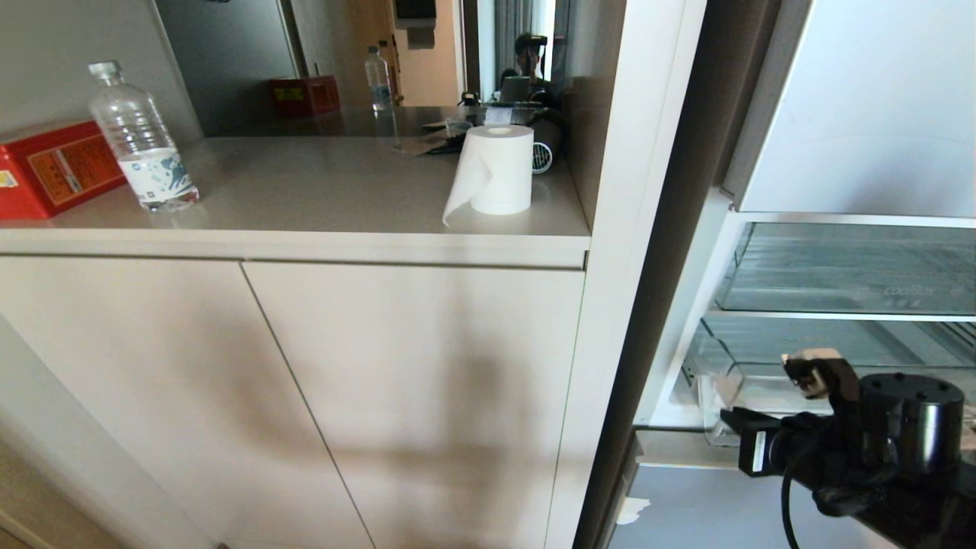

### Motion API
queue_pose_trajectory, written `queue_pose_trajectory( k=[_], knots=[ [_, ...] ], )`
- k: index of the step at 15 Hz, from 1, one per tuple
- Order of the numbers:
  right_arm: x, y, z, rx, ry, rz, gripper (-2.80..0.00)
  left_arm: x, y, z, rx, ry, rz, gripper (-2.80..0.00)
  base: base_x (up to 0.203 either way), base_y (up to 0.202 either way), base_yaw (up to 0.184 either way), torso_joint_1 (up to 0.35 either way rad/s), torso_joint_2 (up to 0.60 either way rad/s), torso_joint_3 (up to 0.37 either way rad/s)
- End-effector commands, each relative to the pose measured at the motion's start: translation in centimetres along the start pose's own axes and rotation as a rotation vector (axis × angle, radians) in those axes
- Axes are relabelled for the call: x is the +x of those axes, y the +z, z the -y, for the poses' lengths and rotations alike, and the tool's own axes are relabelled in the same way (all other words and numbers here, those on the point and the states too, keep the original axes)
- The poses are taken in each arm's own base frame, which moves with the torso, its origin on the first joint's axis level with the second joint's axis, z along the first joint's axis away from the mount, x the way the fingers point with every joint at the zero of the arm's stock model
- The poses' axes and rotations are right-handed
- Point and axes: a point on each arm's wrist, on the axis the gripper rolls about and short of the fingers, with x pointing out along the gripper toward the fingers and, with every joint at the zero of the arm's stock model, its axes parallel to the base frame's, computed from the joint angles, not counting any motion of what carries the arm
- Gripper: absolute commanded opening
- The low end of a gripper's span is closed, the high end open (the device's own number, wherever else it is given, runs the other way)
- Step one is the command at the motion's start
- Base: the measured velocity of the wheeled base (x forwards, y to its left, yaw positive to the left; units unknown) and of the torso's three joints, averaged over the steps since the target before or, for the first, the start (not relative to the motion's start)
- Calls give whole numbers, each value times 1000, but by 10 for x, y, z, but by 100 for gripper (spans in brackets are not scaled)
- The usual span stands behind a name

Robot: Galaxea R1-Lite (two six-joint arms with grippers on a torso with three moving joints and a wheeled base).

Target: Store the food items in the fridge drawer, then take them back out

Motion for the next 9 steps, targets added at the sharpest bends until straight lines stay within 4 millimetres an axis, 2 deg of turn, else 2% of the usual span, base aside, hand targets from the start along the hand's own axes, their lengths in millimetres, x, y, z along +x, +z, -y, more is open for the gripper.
queue_pose_trajectory(
  k=[1, 7, 9],
  knots=[
    [-23, 5, 0, 5, 4, 65, 0, 0, 0, 0, 0, 0, -1, -280, 0, 0, 0, 0, 0, 0],
    [-81, 1, 3, -1, 26, 110, 0, 0, 0, 0, 0, 0, -1, -280, 0, 0, 0, 0, 0, 0],
    [-101, 9, 6, 3, 8, 127, 0, 0, 0, 0, 0, 0, -1, -280, 0, 0, 0, 0, 0, 0]
  ],
)
